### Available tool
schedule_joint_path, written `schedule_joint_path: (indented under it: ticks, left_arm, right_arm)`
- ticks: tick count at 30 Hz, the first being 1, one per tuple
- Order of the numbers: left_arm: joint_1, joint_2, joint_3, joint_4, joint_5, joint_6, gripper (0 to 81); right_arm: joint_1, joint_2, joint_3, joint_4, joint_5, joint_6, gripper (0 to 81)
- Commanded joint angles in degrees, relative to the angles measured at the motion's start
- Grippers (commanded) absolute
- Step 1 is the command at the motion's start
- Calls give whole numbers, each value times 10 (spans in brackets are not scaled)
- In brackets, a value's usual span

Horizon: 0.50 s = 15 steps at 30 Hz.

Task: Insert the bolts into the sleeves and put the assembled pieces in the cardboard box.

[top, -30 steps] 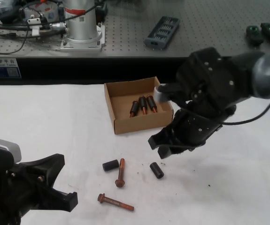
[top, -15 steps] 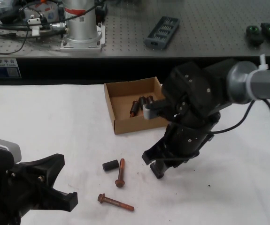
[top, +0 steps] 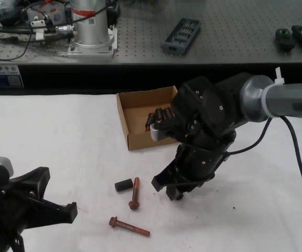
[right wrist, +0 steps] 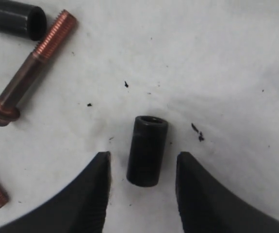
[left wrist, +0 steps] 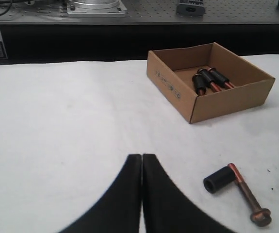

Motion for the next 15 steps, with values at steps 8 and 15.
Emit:
schedule_joint_path:
  ticks: [8, 15]
  left_arm:
    - [0, -2, -1, 1, -32, 4, 6]
    - [0, -2, -1, 1, -32, 4, 6]
  right_arm:
    - [1, 29, -8, -9, -4, -13, 332]
    - [1, 39, -8, -12, 8, -26, 162]
